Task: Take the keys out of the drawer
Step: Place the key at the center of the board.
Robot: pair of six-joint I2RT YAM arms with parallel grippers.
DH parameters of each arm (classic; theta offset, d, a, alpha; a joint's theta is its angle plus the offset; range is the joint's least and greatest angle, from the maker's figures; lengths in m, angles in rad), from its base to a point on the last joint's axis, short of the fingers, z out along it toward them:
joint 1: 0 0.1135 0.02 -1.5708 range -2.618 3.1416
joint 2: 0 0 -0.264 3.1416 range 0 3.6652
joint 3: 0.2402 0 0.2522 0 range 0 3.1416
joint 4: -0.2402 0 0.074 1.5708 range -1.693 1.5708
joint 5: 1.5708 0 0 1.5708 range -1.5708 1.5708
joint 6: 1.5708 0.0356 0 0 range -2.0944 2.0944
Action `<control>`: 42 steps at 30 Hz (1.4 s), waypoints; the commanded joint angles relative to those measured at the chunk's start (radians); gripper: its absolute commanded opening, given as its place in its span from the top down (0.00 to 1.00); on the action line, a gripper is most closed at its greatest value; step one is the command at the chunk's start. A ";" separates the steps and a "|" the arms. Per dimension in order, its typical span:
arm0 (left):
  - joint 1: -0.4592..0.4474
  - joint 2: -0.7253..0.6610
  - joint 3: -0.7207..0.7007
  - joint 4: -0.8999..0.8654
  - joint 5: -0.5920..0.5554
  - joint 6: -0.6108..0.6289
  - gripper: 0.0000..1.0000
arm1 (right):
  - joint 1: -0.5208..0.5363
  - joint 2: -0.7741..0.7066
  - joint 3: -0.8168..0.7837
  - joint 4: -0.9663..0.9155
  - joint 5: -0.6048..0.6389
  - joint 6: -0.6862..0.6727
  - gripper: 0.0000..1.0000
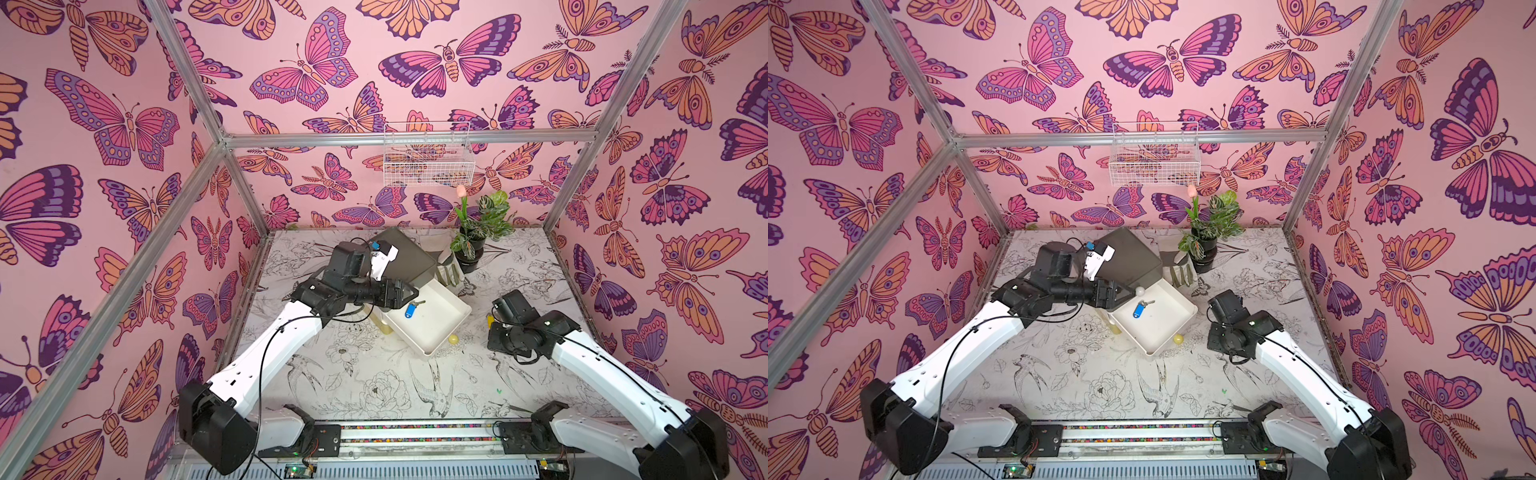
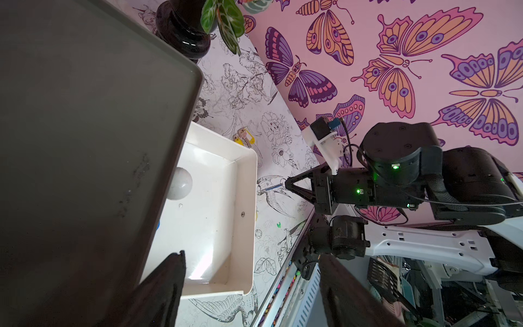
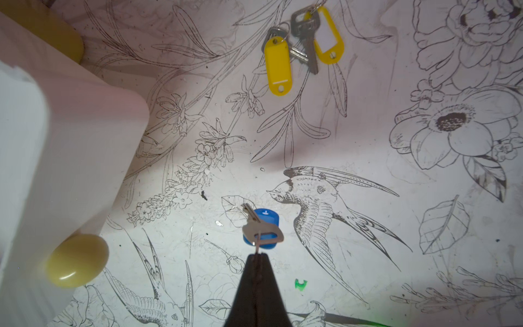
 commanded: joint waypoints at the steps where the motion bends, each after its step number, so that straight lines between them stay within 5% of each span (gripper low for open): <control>1: -0.003 0.003 -0.017 0.011 -0.004 0.015 0.20 | -0.014 0.026 -0.009 0.043 -0.023 -0.001 1.00; 13: -0.003 0.000 -0.025 0.009 -0.013 0.026 0.20 | -0.070 0.205 0.010 0.134 -0.125 -0.049 1.00; 42: 0.001 -0.048 -0.027 -0.020 -0.029 0.078 0.19 | -0.145 0.472 0.159 0.216 -0.138 -0.132 1.00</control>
